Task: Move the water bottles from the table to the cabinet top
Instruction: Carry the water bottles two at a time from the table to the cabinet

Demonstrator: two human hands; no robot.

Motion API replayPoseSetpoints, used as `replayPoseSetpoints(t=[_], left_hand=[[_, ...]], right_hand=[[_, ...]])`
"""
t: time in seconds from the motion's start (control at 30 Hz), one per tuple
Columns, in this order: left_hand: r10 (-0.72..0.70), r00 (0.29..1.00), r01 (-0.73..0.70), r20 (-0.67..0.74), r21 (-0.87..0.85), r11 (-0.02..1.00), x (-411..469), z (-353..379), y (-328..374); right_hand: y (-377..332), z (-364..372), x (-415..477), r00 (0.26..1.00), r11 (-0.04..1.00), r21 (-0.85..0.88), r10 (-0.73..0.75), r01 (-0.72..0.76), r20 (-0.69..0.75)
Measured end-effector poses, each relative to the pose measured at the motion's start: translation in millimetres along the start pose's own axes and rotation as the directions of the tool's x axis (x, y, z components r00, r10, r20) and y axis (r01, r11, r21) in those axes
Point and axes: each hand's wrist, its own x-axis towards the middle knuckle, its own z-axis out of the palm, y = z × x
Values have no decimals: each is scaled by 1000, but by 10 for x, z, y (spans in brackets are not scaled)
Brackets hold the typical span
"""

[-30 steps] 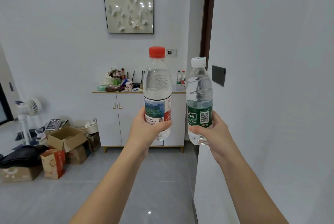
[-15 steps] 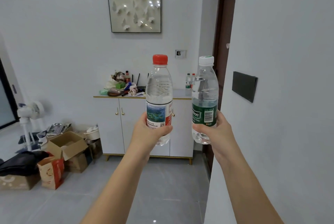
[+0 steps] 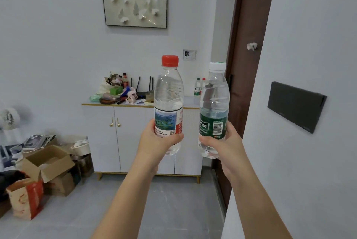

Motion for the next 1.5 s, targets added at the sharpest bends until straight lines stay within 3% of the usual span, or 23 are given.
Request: replayPoseSetpoints(t=[0.43, 0.8, 1.5], left_hand=[[-28, 992, 35, 123, -49, 998, 1997, -259, -469], [-84, 985, 91, 151, -37, 995, 2979, -272, -895], [-50, 994, 54, 94, -43, 998, 5630, 847, -1840]], right_hand=[[471, 671, 1655, 995, 997, -79, -27, 20, -93], [891, 830, 2572, 994, 999, -40, -6, 1, -112], [1842, 552, 5627, 990, 995, 89, -41, 53, -135]])
